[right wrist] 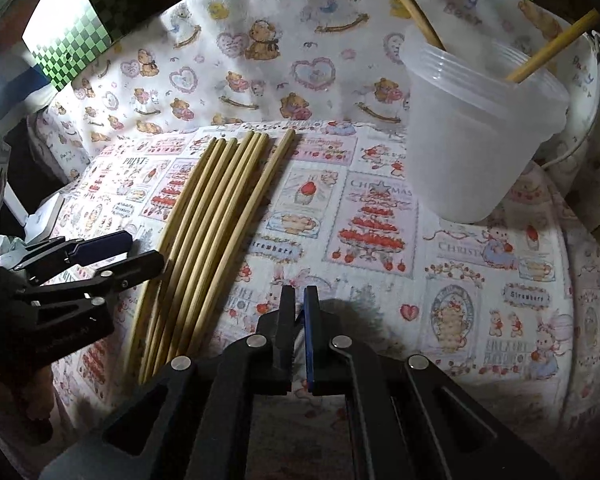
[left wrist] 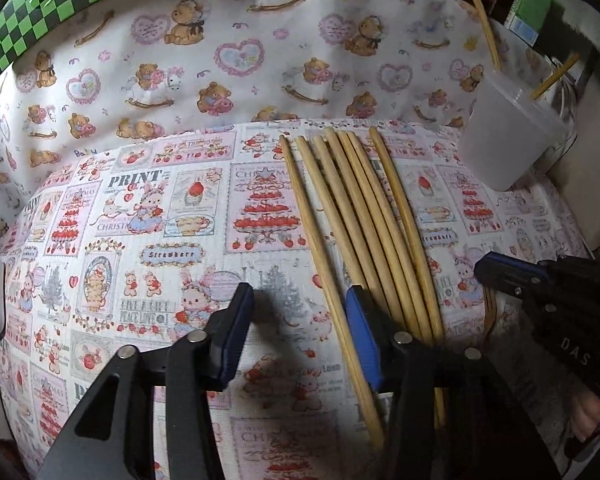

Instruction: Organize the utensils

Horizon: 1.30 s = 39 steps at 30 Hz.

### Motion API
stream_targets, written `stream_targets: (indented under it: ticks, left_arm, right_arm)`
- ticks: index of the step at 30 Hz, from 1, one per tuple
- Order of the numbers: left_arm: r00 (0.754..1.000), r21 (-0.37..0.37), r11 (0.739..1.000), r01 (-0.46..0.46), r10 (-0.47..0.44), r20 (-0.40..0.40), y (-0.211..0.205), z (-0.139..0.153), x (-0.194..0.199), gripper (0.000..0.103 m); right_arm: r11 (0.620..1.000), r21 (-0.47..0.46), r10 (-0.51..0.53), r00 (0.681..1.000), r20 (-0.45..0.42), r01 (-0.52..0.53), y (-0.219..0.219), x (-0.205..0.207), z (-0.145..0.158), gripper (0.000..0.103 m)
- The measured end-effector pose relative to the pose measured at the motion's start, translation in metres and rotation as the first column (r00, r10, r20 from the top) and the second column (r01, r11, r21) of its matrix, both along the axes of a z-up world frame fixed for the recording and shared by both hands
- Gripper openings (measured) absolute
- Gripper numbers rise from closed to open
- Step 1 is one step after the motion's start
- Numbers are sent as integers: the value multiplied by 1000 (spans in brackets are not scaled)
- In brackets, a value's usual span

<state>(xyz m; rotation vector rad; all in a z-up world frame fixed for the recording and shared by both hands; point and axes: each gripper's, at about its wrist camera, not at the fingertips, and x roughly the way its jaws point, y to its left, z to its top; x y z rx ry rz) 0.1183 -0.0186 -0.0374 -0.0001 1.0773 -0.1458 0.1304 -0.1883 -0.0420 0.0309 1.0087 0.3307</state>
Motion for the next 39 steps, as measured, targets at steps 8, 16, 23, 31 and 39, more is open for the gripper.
stream_targets:
  ticks: [8, 16, 23, 31, 39]
  left_arm:
    - [1000, 40, 999, -14, 13, 15, -4, -3, 4, 18]
    - [983, 18, 994, -105, 101, 152, 18, 25, -6, 6]
    - [950, -86, 987, -136, 154, 270, 38, 55, -17, 6]
    - [971, -33, 987, -156, 160, 176, 36, 44, -8, 6]
    - [989, -1, 991, -136, 136, 60, 31, 18, 1, 6]
  right_arm:
    - [996, -66, 57, 998, 19, -56, 15, -7, 2, 3]
    - [993, -108, 51, 999, 0, -51, 15, -13, 5, 7]
    - [993, -110, 32, 999, -3, -32, 10, -14, 8, 14]
    - [989, -134, 53, 998, -40, -58, 14, -17, 4, 22]
    - [995, -98, 9, 1000, -24, -12, 3, -14, 5, 5]
